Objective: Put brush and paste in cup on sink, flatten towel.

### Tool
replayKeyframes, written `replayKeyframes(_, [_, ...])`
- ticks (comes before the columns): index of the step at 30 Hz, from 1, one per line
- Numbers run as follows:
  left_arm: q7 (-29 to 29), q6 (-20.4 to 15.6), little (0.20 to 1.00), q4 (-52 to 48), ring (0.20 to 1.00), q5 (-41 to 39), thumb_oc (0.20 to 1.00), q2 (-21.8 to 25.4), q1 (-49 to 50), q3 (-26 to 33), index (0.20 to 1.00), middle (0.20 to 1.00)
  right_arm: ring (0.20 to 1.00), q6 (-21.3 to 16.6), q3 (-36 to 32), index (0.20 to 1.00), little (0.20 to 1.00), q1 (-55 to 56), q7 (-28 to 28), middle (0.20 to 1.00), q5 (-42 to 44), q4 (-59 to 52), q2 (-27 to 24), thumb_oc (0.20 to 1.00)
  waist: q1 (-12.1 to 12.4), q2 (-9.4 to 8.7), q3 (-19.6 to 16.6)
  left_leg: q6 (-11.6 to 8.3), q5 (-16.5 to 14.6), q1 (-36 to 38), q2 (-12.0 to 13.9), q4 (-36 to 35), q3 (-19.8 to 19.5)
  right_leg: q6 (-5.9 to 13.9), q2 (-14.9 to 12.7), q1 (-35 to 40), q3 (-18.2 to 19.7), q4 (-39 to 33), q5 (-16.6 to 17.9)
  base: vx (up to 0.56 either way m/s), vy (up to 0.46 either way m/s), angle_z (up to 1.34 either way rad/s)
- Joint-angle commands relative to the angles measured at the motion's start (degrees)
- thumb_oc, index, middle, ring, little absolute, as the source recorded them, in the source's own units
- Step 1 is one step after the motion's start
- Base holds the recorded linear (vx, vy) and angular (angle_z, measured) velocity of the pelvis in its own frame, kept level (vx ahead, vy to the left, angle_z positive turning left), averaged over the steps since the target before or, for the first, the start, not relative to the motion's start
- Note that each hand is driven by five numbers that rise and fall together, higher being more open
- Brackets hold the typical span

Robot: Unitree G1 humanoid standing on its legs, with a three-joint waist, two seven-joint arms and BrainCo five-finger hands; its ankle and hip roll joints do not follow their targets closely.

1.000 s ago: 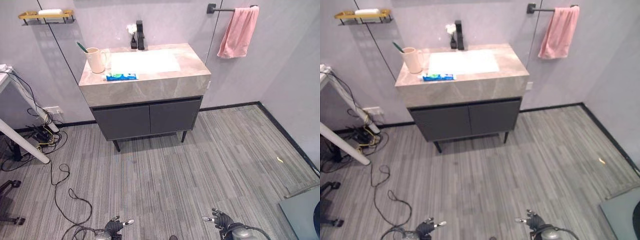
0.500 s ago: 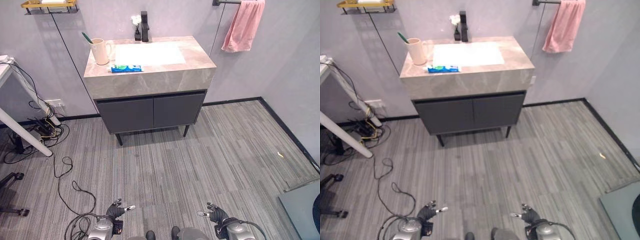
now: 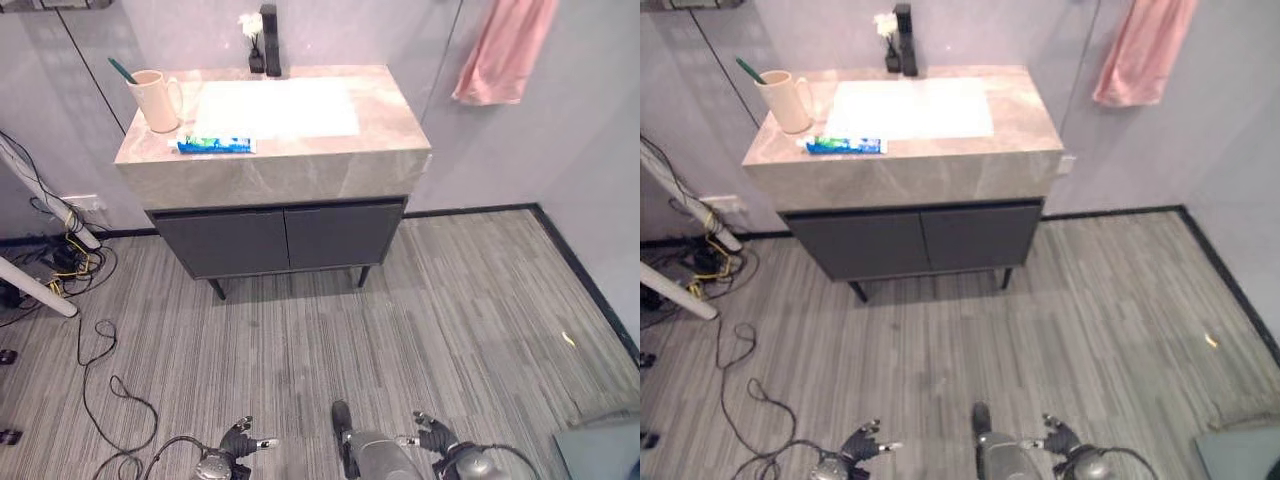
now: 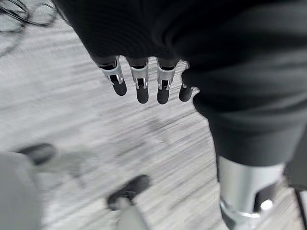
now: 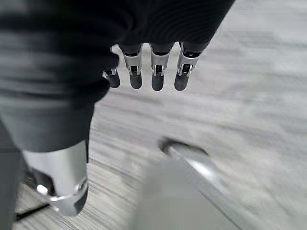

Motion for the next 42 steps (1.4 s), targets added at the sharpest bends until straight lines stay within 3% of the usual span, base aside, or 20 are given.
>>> replayKeyframes(1, [0.25,-0.57,1.000,-1.67,1.000,-0.85,1.000,2.37,-2.50,1.81,1.000,1.000,1.000,-0.14,-0.72,1.000,1.000,0.85,-0.90,1.000,-0.92,-2.46,0.37,1.000,-0.98,-1.22,1.02,2.21,9.43,3.37,-5.35,-5.79,1.79,5.52,-2.81,-2.38,0.20,-1.95,5.31,0.16,-0.100,0.05])
replayKeyframes(9, [-0.02,0.60,1.000,-0.56,1.000,-0.66,1.000,2.07,-3.88,0.40,1.000,1.000,1.000,1.13,0.09,1.000,1.000,1.35,-0.45,1.000,-2.88,-1.29,0.07,1.000,-0.84,-0.64,-0.77,0.41,13.79,5.87,-2.57,-8.97,0.74,4.46,-1.60,-0.51,-1.73,-2.48,3.71,0.13,-0.093,0.09])
replayKeyframes(12, [-0.20,0.81,1.000,0.01,1.000,0.79,1.000,2.35,-3.65,0.16,1.000,1.000,1.000,1.32,1.14,1.000,1.000,1.62,-0.27,1.000,-6.09,0.78,-0.03,1.000,-0.46,-0.23,-1.26,0.04,14.71,7.40,-1.42,-9.68,1.01,4.01,-1.00,-0.65,-3.10,1.09,1.34,0.10,-0.066,0.02])
replayKeyframes(15, [-0.32,1.14,1.000,1.02,1.000,1.22,1.000,2.32,-3.81,0.11,1.000,1.000,1.000,1.42,1.26,1.000,1.000,2.09,-0.71,1.000,-8.63,3.48,-0.37,1.000,-0.65,0.04,-1.55,-1.00,17.71,7.14,-0.70,-7.28,0.22,3.27,-0.18,0.37,-3.21,1.91,-0.24,0.11,-0.081,0.09])
replayKeyframes(16, [-0.29,1.25,1.000,1.38,1.000,1.29,1.000,2.23,-4.03,0.16,1.000,1.000,1.000,1.40,1.23,1.000,1.000,2.20,-0.99,1.000,-9.40,4.46,-0.61,1.000,-0.72,-0.01,-1.56,-1.27,18.73,6.80,-0.65,-6.08,0.12,2.98,0.02,0.89,-3.13,1.67,-0.48,0.08,-0.088,0.03])
replayKeyframes(17, [-0.38,1.36,1.000,1.80,1.000,1.39,1.000,2.26,-4.46,0.10,1.000,1.000,1.000,1.47,1.21,1.000,1.000,2.79,-1.41,1.000,-10.96,5.37,-1.14,1.000,-0.86,-0.21,-1.66,-2.31,21.85,5.54,-0.68,-2.82,0.18,2.35,0.61,2.48,-2.75,0.64,-0.79,0.08,-0.088,0.04])
replayKeyframes(19, [-0.46,1.50,1.000,1.97,1.000,1.24,1.000,2.32,-4.92,-0.08,1.000,1.000,1.000,1.49,0.91,1.000,1.000,3.06,-1.63,1.000,-11.25,6.16,-1.48,1.000,-1.01,-0.63,-1.50,-2.76,23.46,3.71,-0.92,0.66,0.46,1.86,0.81,3.63,-2.32,-0.33,-0.88,0.08,-0.126,0.10])
replayKeyframes(20, [-0.52,1.67,1.000,2.15,1.000,1.28,1.000,2.48,-6.01,-0.47,1.000,1.000,1.000,1.62,0.24,1.000,1.000,3.60,-2.10,1.000,-11.26,7.50,-2.07,1.000,-0.90,-2.30,-0.63,-3.05,26.09,-1.61,-1.70,10.47,1.96,0.57,0.13,5.96,-1.53,-1.89,-0.97,0.08,-0.196,0.07])
replayKeyframes(21, [-0.47,1.68,1.000,2.24,1.000,0.99,1.000,2.52,-6.72,-0.68,1.000,1.000,1.000,1.74,0.09,1.000,1.000,3.72,-2.32,1.000,-11.28,8.26,-2.19,1.000,-0.83,-3.06,0.06,-2.70,26.54,-4.34,-2.10,14.63,3.01,-0.07,-0.24,6.86,-1.16,-2.42,-0.93,0.05,-0.154,0.21])
replayKeyframes(22, [-0.47,1.68,1.000,2.25,1.000,0.98,1.000,2.52,-6.75,-0.69,1.000,1.000,1.000,1.73,0.07,1.000,1.000,3.70,-2.33,1.000,-11.28,8.28,-2.18,1.000,-0.84,-3.02,0.06,-2.70,26.41,-4.52,-2.05,14.90,2.98,-0.08,-0.20,6.81,-1.19,-2.41,-0.92,0.05,-0.128,0.18])
replayKeyframes(23, [-0.32,1.70,1.000,2.48,1.000,0.56,1.000,2.54,-7.75,-0.97,1.000,1.000,1.000,2.12,-0.13,1.000,1.000,3.86,-2.50,1.000,-11.50,9.54,-2.52,1.000,-0.91,-4.01,1.20,-0.90,24.97,-8.50,-1.84,17.14,6.96,-0.60,-1.00,8.30,-1.04,-3.26,-1.17,0.05,-0.072,0.04])
replayKeyframes(24, [-0.32,1.69,1.000,2.49,1.000,0.56,1.000,2.53,-7.77,-0.98,1.000,1.000,1.000,2.11,-0.14,1.000,1.000,3.84,-2.50,1.000,-11.51,9.56,-2.52,1.000,-0.77,-3.90,1.30,-0.88,24.74,-8.51,-1.70,17.40,7.06,-0.60,-0.86,8.35,-0.97,-3.23,-1.19,0.15,-0.078,-0.11])
replayKeyframes(26, [-0.26,1.51,1.000,2.24,1.000,-0.30,1.000,2.34,-8.40,-0.69,1.000,1.000,1.000,2.78,-1.91,1.000,1.000,4.31,-3.24,1.000,-10.73,11.58,-2.77,1.000,0.16,-4.44,2.42,1.15,18.16,-16.03,-3.30,11.78,11.89,0.18,-2.54,11.79,-0.14,-5.69,-1.52,0.23,0.040,0.05])
replayKeyframes(27, [0.27,1.17,1.000,2.08,1.000,-0.86,1.000,2.45,-8.25,-0.53,1.000,1.000,1.000,2.73,-2.32,1.000,1.000,4.40,-3.63,1.000,-10.19,11.22,-3.08,1.000,0.95,-4.74,3.52,1.70,17.63,-21.98,-3.21,5.72,13.02,1.02,-3.05,13.64,1.03,-6.41,-2.23,0.27,0.105,0.18])
replayKeyframes(31, [0.64,0.62,1.000,2.20,1.000,-1.74,1.000,2.88,-7.70,-0.28,1.000,1.000,1.000,2.47,-2.12,1.000,1.000,4.93,-3.69,1.000,-10.61,10.31,-3.13,1.000,1.75,-3.39,4.19,-0.45,24.92,-27.14,-0.84,-6.93,12.80,1.41,-2.45,17.01,3.22,-7.78,-3.57,0.32,0.124,-0.30])
replayKeyframes(34, [0.74,0.23,1.000,2.13,1.000,-2.18,1.000,3.53,-6.33,0.56,1.000,1.000,1.000,2.25,-1.97,1.000,1.000,4.80,-3.50,1.000,-10.65,9.76,-2.97,1.000,2.65,-2.45,3.45,-1.32,27.89,-26.47,0.91,-12.74,12.28,1.99,-2.68,20.23,6.10,-8.19,-4.82,0.37,0.165,-0.66])
replayKeyframes(37, [0.82,0.07,1.000,1.97,1.000,-1.94,1.000,3.70,-5.33,1.16,1.000,1.000,1.000,2.15,-1.60,1.000,1.000,4.22,-3.80,1.000,-10.73,9.52,-2.57,1.000,3.70,-2.33,1.81,-0.18,25.91,-24.38,-0.22,-9.73,9.98,2.98,-4.42,22.72,8.39,-7.63,-6.28,0.44,0.238,-0.72])
replayKeyframes(40, [1.03,0.00,1.000,1.63,1.000,-1.87,1.000,4.07,-4.71,1.18,1.000,1.000,1.000,2.26,-2.19,1.000,1.000,3.96,-3.80,1.000,-9.92,9.23,-1.46,1.000,4.04,-3.36,0.38,1.86,21.32,-24.34,-2.95,-3.98,9.95,4.60,-7.94,23.68,9.72,-4.89,-4.01,0.27,0.179,-0.75])
replayKeyframes(41, [1.03,0.00,1.000,1.61,1.000,-1.87,1.000,4.10,-4.70,1.18,1.000,1.000,1.000,2.27,-2.19,1.000,1.000,3.97,-3.80,1.000,-9.92,9.22,-1.45,1.000,4.13,-3.42,0.39,1.89,21.18,-24.36,-2.97,-3.82,10.05,4.63,-8.00,23.69,9.81,-4.88,-4.05,0.36,0.317,-0.14])
replayKeyframes(42, [1.31,-0.13,1.000,-0.25,1.000,-2.05,1.000,4.83,-4.42,1.18,1.000,1.000,1.000,2.08,-1.31,1.000,1.000,2.72,-3.93,1.000,-10.14,7.59,-0.63,1.000,4.85,-3.60,0.39,3.09,18.48,-23.95,-3.56,-1.18,11.58,5.94,-9.29,22.30,9.93,-0.92,-2.40,0.19,0.234,0.01])
